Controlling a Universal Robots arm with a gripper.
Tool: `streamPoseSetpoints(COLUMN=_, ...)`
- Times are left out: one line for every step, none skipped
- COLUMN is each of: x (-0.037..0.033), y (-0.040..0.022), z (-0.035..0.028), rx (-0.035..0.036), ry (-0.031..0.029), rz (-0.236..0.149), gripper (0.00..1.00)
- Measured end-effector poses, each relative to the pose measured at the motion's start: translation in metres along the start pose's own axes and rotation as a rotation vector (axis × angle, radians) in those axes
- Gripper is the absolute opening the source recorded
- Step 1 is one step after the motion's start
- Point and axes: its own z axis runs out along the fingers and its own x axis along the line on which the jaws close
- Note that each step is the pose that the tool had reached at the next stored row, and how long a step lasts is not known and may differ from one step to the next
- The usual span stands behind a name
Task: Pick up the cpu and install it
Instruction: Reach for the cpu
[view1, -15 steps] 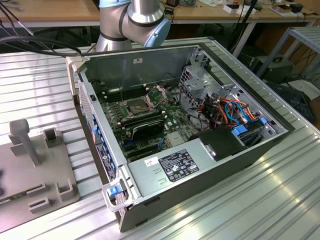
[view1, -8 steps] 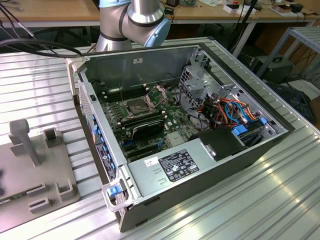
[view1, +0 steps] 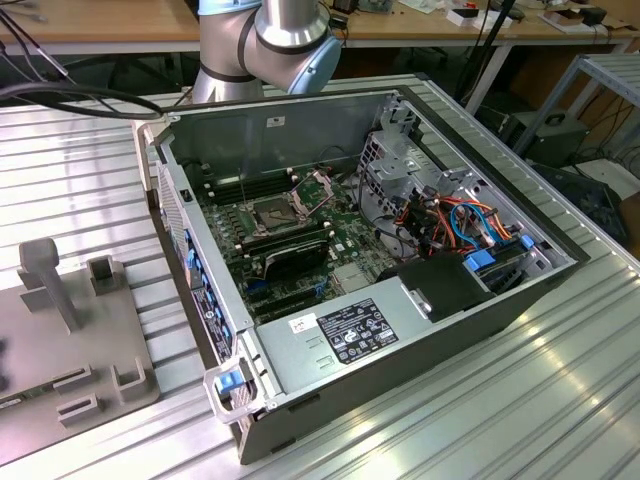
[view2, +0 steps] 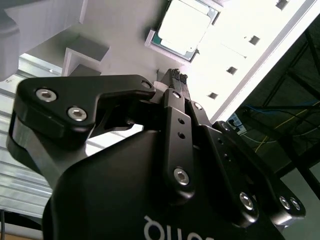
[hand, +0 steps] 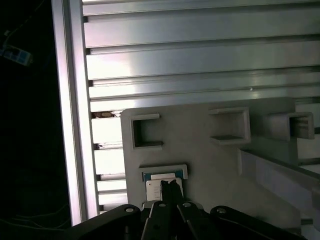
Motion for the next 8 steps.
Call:
streamPoseSetpoints(x=0.0000, y=0.0000, z=0.0004, rx=0.0000, ry=0.0000, rz=0.000, gripper=0.11)
streamPoseSetpoints(x=0.0000, y=0.0000, z=0.0007, rx=0.0001, ry=0.0000, rz=0.000, gripper=0.11)
streamPoseSetpoints(x=0.0000, y=0.0000, z=0.0012, rx=0.0001, ry=-0.0001, rz=0.000, gripper=0.11)
streamPoseSetpoints(x=0.0000, y=0.0000, z=0.0015, rx=0.0002, ry=-0.0001, rz=0.000, gripper=0.11)
streamPoseSetpoints(x=0.0001, y=0.0000, z=0.0019, rx=0.0002, ry=-0.0001, rz=0.000, gripper=0.11)
streamPoseSetpoints(x=0.0001, y=0.0000, z=0.0021, rx=0.0002, ry=0.0000, rz=0.000, gripper=0.11)
streamPoseSetpoints(x=0.0001, y=0.0000, z=0.0026, rx=0.0002, ry=-0.0001, rz=0.000, gripper=0.11)
streamPoseSetpoints(x=0.0001, y=0.0000, z=0.0029, rx=0.0003, ry=-0.0001, rz=0.000, gripper=0.11)
